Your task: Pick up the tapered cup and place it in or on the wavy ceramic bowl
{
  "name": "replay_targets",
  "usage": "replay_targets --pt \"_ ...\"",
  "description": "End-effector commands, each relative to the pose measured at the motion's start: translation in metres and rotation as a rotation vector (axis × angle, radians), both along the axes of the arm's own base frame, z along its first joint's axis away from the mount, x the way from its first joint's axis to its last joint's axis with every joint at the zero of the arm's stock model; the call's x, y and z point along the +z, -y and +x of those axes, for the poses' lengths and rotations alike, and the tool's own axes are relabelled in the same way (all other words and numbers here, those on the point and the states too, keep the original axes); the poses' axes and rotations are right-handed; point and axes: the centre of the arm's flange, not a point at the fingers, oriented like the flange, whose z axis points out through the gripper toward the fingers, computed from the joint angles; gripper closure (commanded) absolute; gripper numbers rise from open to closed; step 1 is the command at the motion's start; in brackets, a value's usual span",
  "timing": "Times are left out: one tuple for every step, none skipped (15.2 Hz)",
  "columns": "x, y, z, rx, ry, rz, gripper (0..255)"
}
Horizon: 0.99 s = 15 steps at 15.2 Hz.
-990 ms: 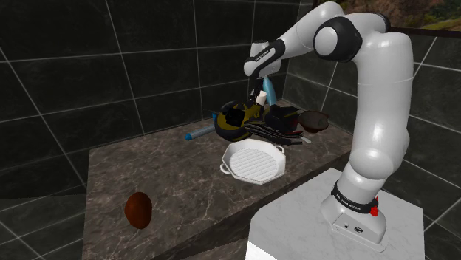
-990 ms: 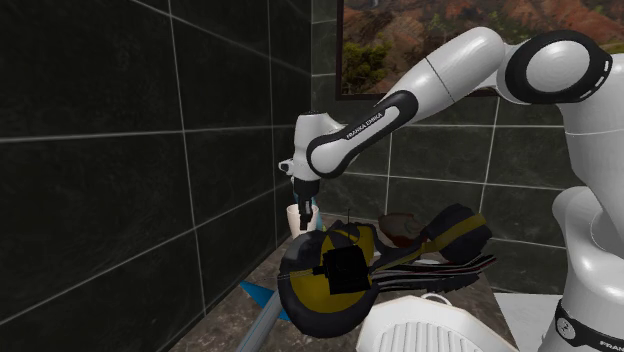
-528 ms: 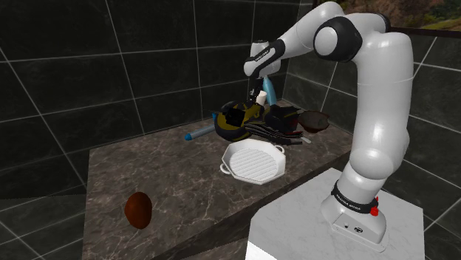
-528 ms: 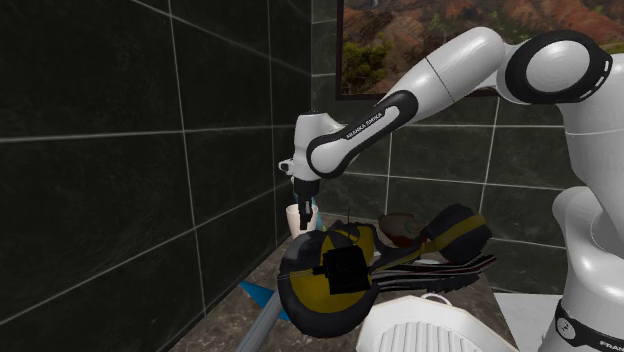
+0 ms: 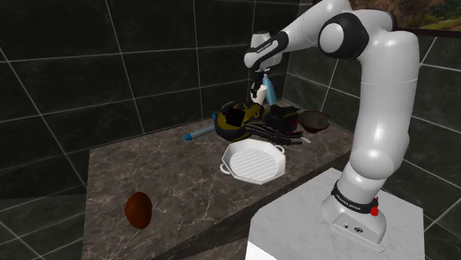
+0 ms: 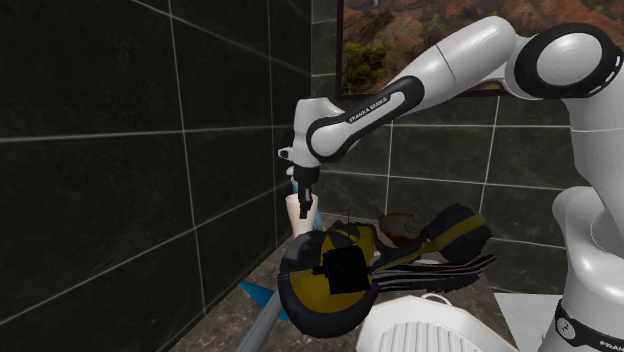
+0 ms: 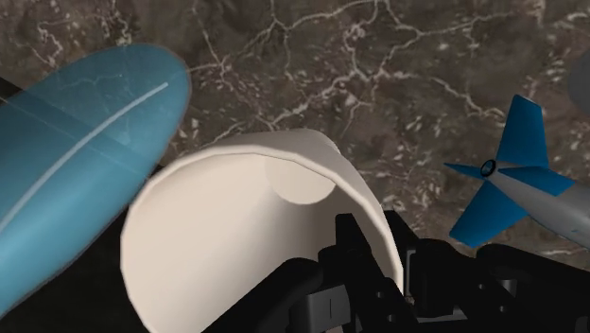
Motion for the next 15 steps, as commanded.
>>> replay_targets --pt "0.01 0.002 0.0 0.0 0.0 0.0 255" --pt "0.015 0.002 0.0 0.0 0.0 0.0 255" --pt "0.02 0.002 0.0 0.0 0.0 0.0 255" --pt "0.026 0.002 0.0 0.0 0.0 0.0 255" --pt "0.031 0.002 0.0 0.0 0.0 0.0 255" --pt "0.036 0.002 0.0 0.0 0.0 0.0 255" --pt "0.041 0.002 0.0 0.0 0.0 0.0 255" --pt "0.047 0.002 0.0 0.0 0.0 0.0 255" --pt "0.052 0.002 0.0 0.0 0.0 0.0 255" --pt "0.057 0.002 0.0 0.0 0.0 0.0 255" --pt "0.062 0.002 0.0 0.0 0.0 0.0 255" --pt "0.068 0.002 0.0 0.0 0.0 0.0 255" --pt "0.073 0.002 0.0 0.0 0.0 0.0 255" --pt "0.078 0.002 0.0 0.0 0.0 0.0 255" --pt "0.084 0.002 0.0 0.0 0.0 0.0 255"
